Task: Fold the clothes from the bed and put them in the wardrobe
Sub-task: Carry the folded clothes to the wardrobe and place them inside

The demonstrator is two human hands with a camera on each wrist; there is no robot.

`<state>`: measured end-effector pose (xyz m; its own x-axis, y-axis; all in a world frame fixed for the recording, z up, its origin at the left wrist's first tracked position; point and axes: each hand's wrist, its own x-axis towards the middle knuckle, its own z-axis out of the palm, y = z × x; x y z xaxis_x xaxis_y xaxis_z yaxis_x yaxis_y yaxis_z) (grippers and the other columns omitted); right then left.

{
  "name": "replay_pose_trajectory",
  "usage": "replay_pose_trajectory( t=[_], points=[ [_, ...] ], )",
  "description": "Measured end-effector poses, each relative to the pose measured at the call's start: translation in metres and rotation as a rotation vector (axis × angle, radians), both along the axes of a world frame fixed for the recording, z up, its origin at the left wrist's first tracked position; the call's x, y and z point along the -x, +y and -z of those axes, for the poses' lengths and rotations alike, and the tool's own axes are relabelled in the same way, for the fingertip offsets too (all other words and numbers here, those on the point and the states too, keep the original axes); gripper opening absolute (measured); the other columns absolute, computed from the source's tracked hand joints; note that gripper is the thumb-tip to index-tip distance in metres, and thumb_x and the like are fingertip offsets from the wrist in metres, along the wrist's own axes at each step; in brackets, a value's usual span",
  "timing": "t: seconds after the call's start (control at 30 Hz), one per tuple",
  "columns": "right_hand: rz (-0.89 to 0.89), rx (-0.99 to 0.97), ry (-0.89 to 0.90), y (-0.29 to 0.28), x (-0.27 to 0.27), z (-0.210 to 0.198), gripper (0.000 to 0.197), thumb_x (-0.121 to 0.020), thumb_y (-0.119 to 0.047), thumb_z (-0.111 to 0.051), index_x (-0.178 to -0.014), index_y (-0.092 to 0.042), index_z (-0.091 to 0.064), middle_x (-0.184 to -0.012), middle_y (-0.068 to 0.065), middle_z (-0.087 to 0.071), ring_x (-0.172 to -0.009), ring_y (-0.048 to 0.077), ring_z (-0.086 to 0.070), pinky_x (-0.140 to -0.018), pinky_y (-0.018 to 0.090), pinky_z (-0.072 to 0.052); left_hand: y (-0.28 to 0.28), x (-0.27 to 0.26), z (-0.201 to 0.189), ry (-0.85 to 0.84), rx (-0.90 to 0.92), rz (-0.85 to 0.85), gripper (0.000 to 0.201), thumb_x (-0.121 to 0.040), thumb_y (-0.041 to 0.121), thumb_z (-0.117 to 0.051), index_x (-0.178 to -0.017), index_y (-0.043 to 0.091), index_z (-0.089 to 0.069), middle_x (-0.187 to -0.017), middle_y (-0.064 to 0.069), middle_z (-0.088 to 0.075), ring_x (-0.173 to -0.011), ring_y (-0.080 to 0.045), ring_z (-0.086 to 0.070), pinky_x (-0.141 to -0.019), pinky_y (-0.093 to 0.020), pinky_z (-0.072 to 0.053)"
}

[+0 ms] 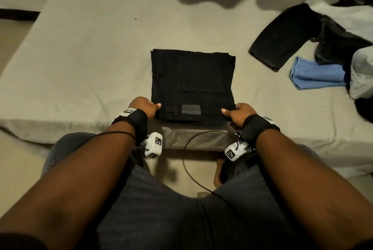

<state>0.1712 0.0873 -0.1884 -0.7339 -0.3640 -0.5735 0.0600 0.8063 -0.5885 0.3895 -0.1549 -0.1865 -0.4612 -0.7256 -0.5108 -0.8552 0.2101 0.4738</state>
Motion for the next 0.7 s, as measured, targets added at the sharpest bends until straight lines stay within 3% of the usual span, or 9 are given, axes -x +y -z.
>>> replay_pose_trajectory(
  t=[0.07,0.1,0.2,0.3,0.4,0.47,0.53,0.6,0.7],
  points=[
    [-0.029,-0.020,-0.023,0.006,-0.001,-0.002,0.038,-0.088,-0.040,-0.076,-0.103,-0.008,-0.062,-0.093,0.015,-0.070,-0.073,0.029,-0.064,-0.067,0.038,-0.051,0.001,-0.003,0.002,-0.021,0.028,-0.007,0.035,-0.095,0.040,-0.066,-0.102,0.007,-0.072,-0.115,-0.017,-0.071,-0.107,-0.038,-0.063,-0.093,-0.037,-0.050],
    [-0.085,-0.089,0.000,0.007,0.000,-0.002,0.042,-0.087,-0.045,-0.076,-0.107,-0.011,-0.060,-0.104,0.014,-0.069,-0.087,0.031,-0.067,-0.075,0.035,-0.050,0.003,-0.003,0.003,-0.035,0.073,-0.003,0.035,-0.094,0.041,-0.067,-0.110,0.011,-0.070,-0.120,-0.015,-0.069,-0.111,-0.038,-0.062,-0.094,-0.038,-0.049],
    [-0.162,-0.193,0.195,0.003,0.003,-0.002,0.093,-0.077,-0.060,-0.078,-0.150,-0.022,-0.034,-0.148,0.014,-0.047,-0.133,0.036,-0.049,-0.108,0.043,-0.044,0.010,0.002,0.000,0.008,0.336,0.075,0.051,-0.090,0.041,-0.067,-0.135,0.024,-0.052,-0.135,-0.011,-0.057,-0.125,-0.038,-0.052,-0.101,-0.048,-0.047],
    [-0.314,-0.129,0.458,-0.019,-0.001,-0.005,0.111,-0.073,-0.073,-0.069,-0.159,-0.036,-0.009,-0.165,0.008,-0.017,-0.150,0.035,-0.023,-0.116,0.055,-0.033,0.027,0.026,0.000,0.142,0.561,0.342,0.062,-0.090,0.051,-0.061,-0.145,0.028,-0.046,-0.148,-0.008,-0.048,-0.138,-0.035,-0.039,-0.108,-0.050,-0.042],
    [-0.578,-0.262,0.447,-0.044,-0.014,0.002,0.113,-0.076,-0.078,-0.063,-0.158,-0.042,0.004,-0.169,-0.004,0.011,-0.156,0.029,0.006,-0.118,0.060,-0.021,0.047,0.045,0.018,0.021,0.440,0.658,0.083,-0.087,0.075,-0.049,-0.157,0.038,-0.025,-0.168,-0.001,-0.016,-0.155,-0.033,-0.010,-0.122,-0.056,-0.021],
    [-0.680,-0.373,0.306,-0.054,-0.016,0.007,0.110,-0.076,-0.081,-0.060,-0.160,-0.040,-0.003,-0.170,-0.004,0.006,-0.156,0.029,0.003,-0.120,0.063,-0.017,0.048,0.051,0.027,-0.136,0.361,0.718,0.088,-0.084,0.087,-0.035,-0.157,0.040,-0.023,-0.168,0.003,-0.017,-0.154,-0.030,-0.017,-0.122,-0.054,-0.021],
    [-0.682,-0.387,0.286,-0.066,-0.003,0.001,0.096,-0.077,-0.083,-0.056,-0.156,-0.037,-0.027,-0.165,0.000,-0.026,-0.150,0.030,-0.026,-0.117,0.062,-0.025,0.035,0.064,0.016,-0.110,0.326,0.622,0.083,-0.083,0.089,-0.027,-0.146,0.037,-0.047,-0.152,0.000,-0.049,-0.135,-0.028,-0.049,-0.109,-0.048,-0.044],
    [-0.592,-0.296,0.386,-0.078,0.019,-0.014,0.083,-0.078,-0.083,-0.054,-0.146,-0.035,-0.046,-0.146,-0.003,-0.055,-0.133,0.026,-0.051,-0.112,0.055,-0.035,0.013,0.079,0.000,0.071,0.277,0.511,0.074,-0.087,0.083,-0.037,-0.136,0.032,-0.059,-0.134,0.001,-0.065,-0.119,-0.025,-0.062,-0.099,-0.040,-0.052],
    [-0.439,0.006,0.393,-0.097,0.055,-0.023,0.071,-0.084,-0.067,-0.066,-0.143,-0.032,-0.050,-0.138,-0.005,-0.061,-0.124,0.019,-0.059,-0.108,0.044,-0.045,-0.030,0.100,-0.012,0.231,0.298,0.515,0.069,-0.087,0.063,-0.066,-0.143,0.026,-0.054,-0.143,0.000,-0.059,-0.130,-0.021,-0.055,-0.109,-0.033,-0.042]
  ],
)
